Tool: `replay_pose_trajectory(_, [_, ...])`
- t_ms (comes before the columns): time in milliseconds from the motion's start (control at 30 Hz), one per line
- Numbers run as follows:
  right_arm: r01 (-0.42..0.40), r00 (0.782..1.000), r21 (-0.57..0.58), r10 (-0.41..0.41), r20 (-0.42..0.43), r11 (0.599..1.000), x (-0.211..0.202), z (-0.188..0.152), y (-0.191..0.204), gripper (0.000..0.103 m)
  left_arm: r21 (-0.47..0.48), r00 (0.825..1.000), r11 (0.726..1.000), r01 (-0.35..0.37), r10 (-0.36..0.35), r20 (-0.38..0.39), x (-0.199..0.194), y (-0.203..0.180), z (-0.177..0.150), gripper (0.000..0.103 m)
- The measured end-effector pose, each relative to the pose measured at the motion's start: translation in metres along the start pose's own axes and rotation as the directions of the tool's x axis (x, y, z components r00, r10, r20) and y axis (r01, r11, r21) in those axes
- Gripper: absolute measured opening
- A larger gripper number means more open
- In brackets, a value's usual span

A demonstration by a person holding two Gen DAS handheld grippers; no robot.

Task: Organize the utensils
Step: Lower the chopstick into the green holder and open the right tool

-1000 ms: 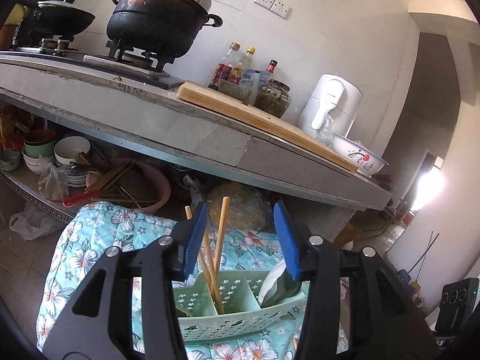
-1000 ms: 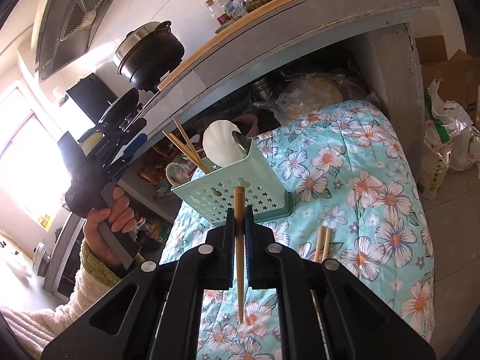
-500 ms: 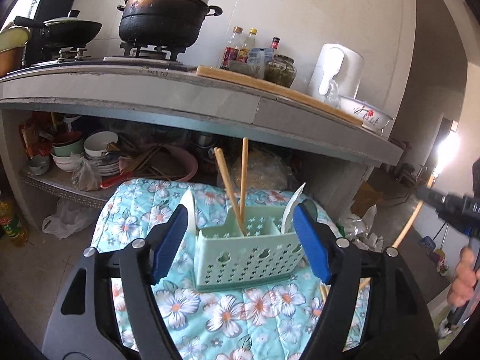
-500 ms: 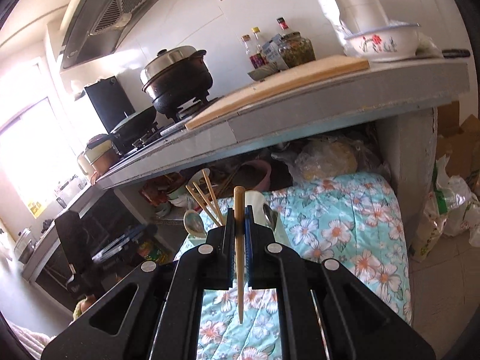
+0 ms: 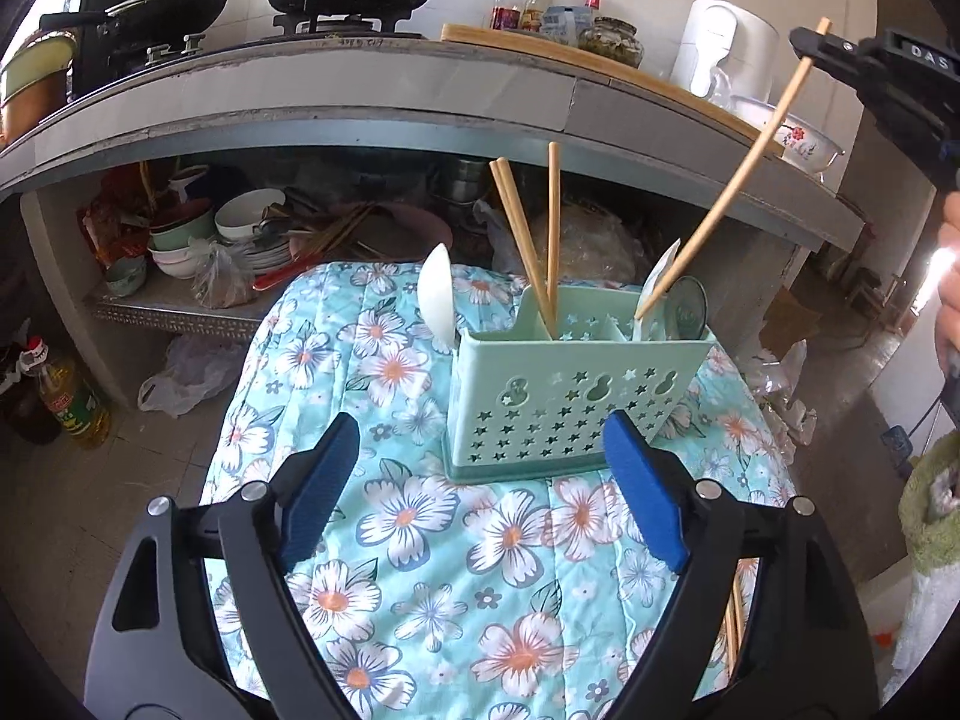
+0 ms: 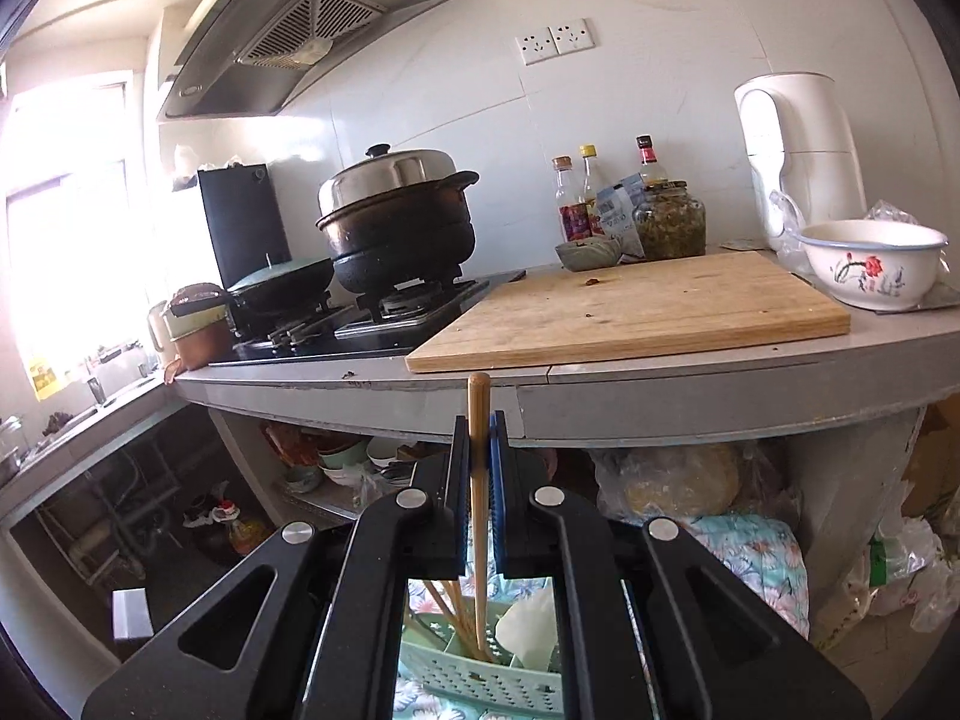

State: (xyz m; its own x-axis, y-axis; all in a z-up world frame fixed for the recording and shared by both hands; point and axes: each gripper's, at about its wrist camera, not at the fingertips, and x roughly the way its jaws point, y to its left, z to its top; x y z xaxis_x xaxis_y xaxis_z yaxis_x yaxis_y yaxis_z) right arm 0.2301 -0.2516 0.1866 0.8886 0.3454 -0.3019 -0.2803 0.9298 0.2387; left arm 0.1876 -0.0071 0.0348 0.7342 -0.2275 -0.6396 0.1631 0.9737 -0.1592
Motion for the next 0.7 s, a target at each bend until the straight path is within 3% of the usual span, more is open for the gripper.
replay_pose_trajectory(333, [0.076, 0.995, -0.127, -0.084, -0.059, 0.989, 0.065, -0.015, 0.015, 0.006, -0.006, 0.999, 0.999, -0.049, 0.049, -0.020, 0.002, 0.010, 0.000, 0.080])
replay_pose_trajectory(700, [0.104, 0.986, -0.214, -0.128, -0.104, 0.971, 0.091, -0.038, 0.021, 0.006, -0.009, 0.997, 0.997, -0.075, 0.075, -0.014, 0.005, 0.020, 0.003, 0.081])
